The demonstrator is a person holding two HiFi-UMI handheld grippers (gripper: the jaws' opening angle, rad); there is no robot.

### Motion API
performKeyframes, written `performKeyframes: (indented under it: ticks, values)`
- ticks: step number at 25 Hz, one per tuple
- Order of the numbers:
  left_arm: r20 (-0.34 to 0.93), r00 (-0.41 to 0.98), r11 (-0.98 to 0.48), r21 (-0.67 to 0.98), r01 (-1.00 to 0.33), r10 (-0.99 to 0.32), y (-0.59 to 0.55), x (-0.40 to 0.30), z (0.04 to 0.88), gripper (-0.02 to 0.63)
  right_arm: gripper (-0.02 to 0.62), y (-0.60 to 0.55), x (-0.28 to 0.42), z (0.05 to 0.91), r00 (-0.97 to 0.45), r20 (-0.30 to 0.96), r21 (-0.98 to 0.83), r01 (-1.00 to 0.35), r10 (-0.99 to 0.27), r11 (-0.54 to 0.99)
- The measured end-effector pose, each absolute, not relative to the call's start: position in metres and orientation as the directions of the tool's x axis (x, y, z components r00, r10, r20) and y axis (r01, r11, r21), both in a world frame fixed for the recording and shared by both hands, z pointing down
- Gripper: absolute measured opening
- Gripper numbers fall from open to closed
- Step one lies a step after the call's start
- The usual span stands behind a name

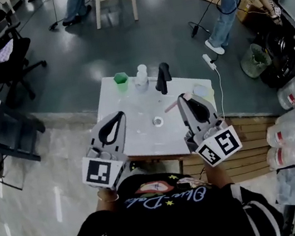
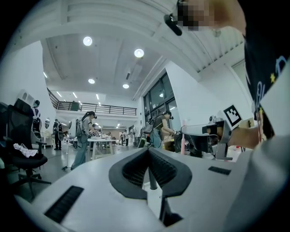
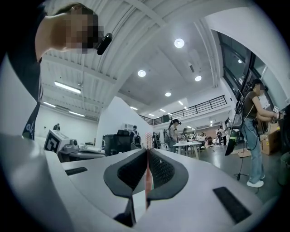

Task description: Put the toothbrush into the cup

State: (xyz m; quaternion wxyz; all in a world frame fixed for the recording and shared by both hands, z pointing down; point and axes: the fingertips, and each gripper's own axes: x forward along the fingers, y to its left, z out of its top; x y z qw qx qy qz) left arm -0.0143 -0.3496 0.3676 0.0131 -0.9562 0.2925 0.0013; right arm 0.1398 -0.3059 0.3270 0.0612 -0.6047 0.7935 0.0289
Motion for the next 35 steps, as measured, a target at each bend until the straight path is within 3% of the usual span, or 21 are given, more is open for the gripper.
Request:
performKeyframes:
  ticks: [19, 35]
  values:
    - [0.019, 0.798, -0.798, 0.013, -0.603, -0.603, -0.465, -0.073, 0.393, 0.0, 0.011, -0.481, 0.082, 0.365, -0.28, -0.077, 0.052, -0.959, -0.957, 0.277]
    - [0.066, 0.807, -0.806, 0.053, -0.589, -0.586, -0.507, -0.087, 0.414, 0.0, 0.011, -0.568, 0.059, 0.431, -0.284, 0.064, 0.099, -0.952, -0.957, 0.289]
